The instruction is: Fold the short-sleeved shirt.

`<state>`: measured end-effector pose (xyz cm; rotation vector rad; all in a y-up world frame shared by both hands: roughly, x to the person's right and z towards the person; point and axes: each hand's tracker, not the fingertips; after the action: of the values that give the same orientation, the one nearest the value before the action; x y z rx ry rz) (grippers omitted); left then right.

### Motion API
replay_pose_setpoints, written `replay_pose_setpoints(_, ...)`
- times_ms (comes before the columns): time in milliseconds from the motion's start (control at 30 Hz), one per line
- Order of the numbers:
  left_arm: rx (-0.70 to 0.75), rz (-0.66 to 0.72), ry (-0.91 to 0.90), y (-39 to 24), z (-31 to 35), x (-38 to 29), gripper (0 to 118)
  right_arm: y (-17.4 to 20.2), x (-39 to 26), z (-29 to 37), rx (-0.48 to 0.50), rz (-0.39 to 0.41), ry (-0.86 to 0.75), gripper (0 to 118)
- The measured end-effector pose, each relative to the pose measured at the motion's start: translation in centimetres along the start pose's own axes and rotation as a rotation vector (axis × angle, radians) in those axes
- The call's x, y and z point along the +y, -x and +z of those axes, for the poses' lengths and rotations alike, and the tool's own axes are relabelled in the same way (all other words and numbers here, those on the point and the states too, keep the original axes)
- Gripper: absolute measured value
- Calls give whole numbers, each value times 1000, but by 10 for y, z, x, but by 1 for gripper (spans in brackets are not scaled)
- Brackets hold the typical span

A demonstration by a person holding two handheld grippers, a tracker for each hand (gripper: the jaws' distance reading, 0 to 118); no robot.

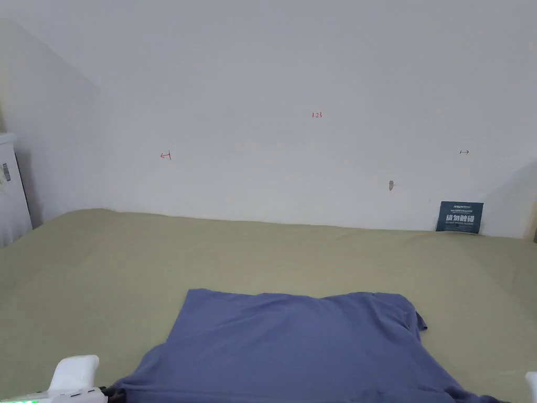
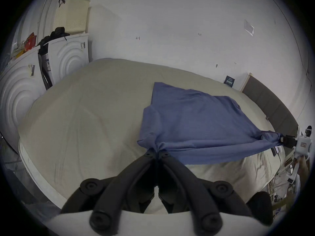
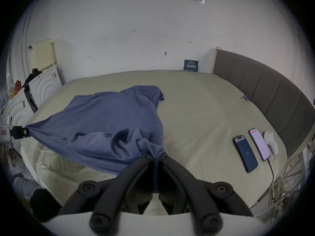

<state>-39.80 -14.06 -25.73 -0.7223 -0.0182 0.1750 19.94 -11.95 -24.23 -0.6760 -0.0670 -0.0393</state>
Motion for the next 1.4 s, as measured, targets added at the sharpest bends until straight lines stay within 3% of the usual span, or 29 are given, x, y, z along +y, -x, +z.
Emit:
replay_pose_setpoints(300,1,35,125,9,-33,-49,3,4,-36,-32,-29,18,140,4)
replay_pose_setpoints(433,-2,47,145,11,-38,-61,3,1,-48,-36,-23,-9,193,5)
replay_pose_setpoints(467,-4,50,147,12,-38,-61,9,-1,-50,-37,-14,-22,198,5)
replay_pose_setpoints(500,0,57,152,13,-38,-60,28,-2,-49,-36,4,-47,208,9)
replay_pose_setpoints(533,19,67,161,13,-38,-56,66,-4,-46,-35,13,-61,210,23)
replay_pose_setpoints(567,48,81,175,15,-36,-53,87,-5,-42,-32,7,-63,209,43)
replay_pose_setpoints(633,27,111,145,19,-23,-45,93,-5,-33,-24,-5,-72,186,91)
replay_pose_setpoints(667,6,127,117,21,-17,-40,93,-6,-29,-20,1,-74,171,98)
replay_pose_setpoints(800,33,133,61,15,7,-24,92,0,-13,-4,13,-74,113,99)
replay_pose_setpoints(867,33,117,46,9,14,-19,90,8,-10,-2,1,-51,120,97)
replay_pose_setpoints(900,35,109,45,6,14,-20,86,11,-10,-2,-4,-41,127,88)
replay_pose_setpoints(967,29,92,51,-1,17,-21,83,14,-14,0,5,-31,152,83)
replay_pose_setpoints(1000,27,88,49,-5,18,-22,77,16,-14,-2,2,-27,166,71)
replay_pose_setpoints(1067,25,66,43,-10,14,-27,16,19,-21,-4,-25,-20,187,10)
replay_pose_setpoints(1100,50,37,39,-14,15,-30,10,20,-25,-3,-51,-19,189,1)
replay_pose_setpoints(1200,25,22,66,-13,13,-34,0,14,-31,-5,-18,-45,195,0)
replay_pose_setpoints(1400,58,26,92,8,18,-34,0,7,-38,2,-11,-29,201,0)
